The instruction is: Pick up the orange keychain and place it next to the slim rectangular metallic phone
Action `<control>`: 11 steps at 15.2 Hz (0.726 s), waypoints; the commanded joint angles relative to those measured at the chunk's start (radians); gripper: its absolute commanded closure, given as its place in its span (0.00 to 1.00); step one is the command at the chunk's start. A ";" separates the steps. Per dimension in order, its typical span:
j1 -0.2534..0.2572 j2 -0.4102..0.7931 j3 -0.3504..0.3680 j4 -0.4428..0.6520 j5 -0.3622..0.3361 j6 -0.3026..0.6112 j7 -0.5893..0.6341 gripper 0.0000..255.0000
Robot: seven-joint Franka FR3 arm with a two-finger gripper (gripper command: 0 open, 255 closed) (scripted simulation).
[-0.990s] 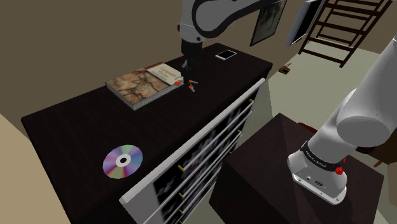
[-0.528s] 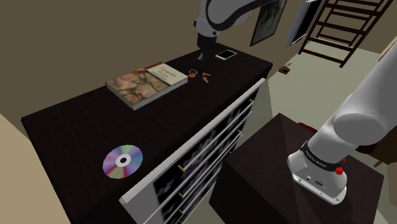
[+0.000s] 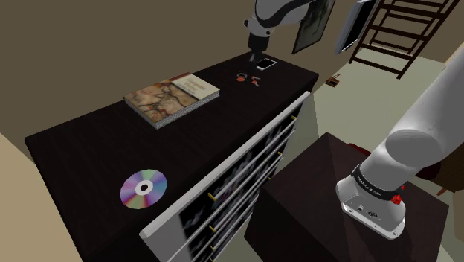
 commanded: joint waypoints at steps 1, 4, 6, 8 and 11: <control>-0.022 0.011 -0.020 0.017 0.002 -0.008 -0.045 1.00; -0.058 0.034 -0.052 0.048 0.004 -0.020 -0.114 1.00; -0.082 0.054 -0.072 0.075 0.005 -0.030 -0.159 1.00; -0.107 0.077 -0.092 0.107 0.007 -0.041 -0.203 1.00; -0.143 0.118 -0.119 0.163 0.011 -0.061 -0.267 1.00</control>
